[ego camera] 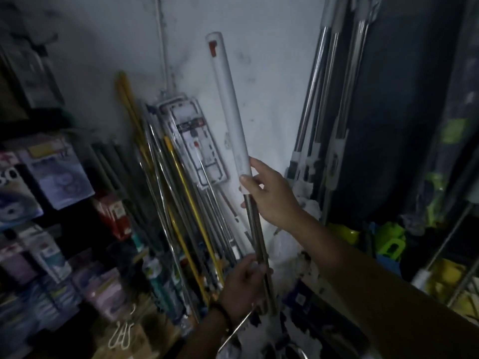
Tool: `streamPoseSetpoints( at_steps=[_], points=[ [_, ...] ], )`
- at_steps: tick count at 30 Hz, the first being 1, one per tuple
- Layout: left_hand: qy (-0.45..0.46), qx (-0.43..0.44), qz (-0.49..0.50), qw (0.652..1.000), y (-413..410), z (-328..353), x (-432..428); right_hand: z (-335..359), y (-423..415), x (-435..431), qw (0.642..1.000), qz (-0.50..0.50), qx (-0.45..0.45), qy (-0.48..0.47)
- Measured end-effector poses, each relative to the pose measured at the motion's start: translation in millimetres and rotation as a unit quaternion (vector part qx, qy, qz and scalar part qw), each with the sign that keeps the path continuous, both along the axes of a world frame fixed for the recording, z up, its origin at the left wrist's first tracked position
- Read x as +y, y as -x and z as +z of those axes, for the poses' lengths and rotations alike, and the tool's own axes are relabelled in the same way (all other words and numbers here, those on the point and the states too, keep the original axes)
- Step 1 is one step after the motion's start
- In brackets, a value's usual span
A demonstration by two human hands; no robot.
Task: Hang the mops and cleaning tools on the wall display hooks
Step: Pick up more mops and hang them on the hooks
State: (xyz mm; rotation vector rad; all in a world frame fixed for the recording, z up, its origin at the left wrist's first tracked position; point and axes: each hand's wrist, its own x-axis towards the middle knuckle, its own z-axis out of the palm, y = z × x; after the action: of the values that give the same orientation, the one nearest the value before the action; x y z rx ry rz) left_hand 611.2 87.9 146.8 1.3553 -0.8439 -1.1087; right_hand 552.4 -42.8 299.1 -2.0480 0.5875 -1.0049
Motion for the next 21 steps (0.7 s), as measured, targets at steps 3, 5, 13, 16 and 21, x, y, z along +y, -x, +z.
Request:
streamPoseSetpoints(
  at_steps=[3, 5, 13, 16, 21],
  points=[
    [0.061, -0.057, 0.046, 0.995, -37, 54, -15, 10, -8, -8, 0.999, -0.030, -0.024, -0.003],
    [0.116, -0.043, 0.098, 0.987, -67, 102, -30, 15, -12, -12, 0.997, -0.066, -0.032, 0.011],
    [0.260, -0.148, -0.024, 0.954, -119, 265, -102, 46, -43, -22, 0.984, -0.149, -0.083, 0.059],
    [0.291, -0.194, -0.031, 0.937, -128, 283, -124, 59, -53, -27, 0.978, -0.170, -0.097, 0.076],
    [0.340, -0.188, -0.067, 0.919, -137, 307, -147, 97, -63, -37, 0.978, -0.186, -0.055, 0.074]
  ],
)
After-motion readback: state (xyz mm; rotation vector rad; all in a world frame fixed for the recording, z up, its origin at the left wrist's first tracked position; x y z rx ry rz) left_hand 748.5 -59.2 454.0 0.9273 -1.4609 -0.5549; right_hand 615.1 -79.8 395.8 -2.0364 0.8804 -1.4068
